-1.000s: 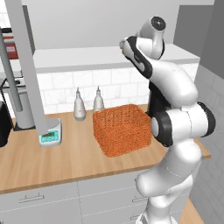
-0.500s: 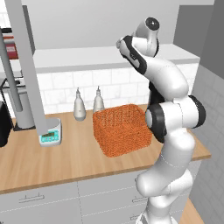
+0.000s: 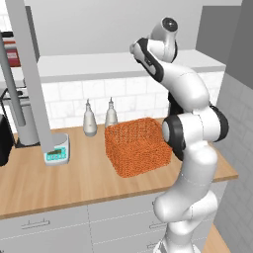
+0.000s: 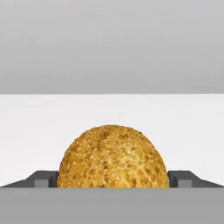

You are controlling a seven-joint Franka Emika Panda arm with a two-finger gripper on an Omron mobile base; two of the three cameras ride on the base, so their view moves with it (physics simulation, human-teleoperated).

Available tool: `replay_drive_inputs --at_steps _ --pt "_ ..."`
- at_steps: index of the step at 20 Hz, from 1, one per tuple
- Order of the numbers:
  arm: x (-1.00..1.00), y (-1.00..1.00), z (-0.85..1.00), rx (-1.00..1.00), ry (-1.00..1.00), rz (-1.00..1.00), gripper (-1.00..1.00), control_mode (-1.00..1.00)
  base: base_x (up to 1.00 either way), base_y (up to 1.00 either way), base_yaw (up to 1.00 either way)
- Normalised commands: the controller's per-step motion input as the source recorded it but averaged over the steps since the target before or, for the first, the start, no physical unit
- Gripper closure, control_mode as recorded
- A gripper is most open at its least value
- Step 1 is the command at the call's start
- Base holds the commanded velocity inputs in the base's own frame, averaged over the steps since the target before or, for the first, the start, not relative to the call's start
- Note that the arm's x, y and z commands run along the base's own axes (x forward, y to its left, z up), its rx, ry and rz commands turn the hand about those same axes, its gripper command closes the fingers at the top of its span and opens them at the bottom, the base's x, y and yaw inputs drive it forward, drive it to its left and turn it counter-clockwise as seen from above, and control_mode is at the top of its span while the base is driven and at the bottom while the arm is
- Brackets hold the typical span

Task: Open the cabinet, pick up the bread from the cabinet and place it in the basket. Then move the basket to the dining counter.

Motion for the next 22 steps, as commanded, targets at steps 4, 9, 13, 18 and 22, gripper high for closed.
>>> replay_drive_inputs --at_steps 4,9,13,18,22 --pt "-0.18 0.00 -0.19 0.04 -0.12 0.05 1.00 -1.00 0.00 0.00 0.00" --pt "-0.67 0.00 0.07 0.00 -0.03 0.00 1.00 -1.00 0.00 0.00 0.00" --pt "-1.00 0.00 0.15 0.00 0.04 0.00 1.00 -1.00 0.00 0.00 0.00" --pt "-1.00 0.00 0.11 -0.01 0.09 0.00 1.00 -1.00 0.00 0.00 0.00" --pt "-1.00 0.01 -0.13 0.00 0.15 0.00 1.00 -1.00 0.00 0.00 0.00"
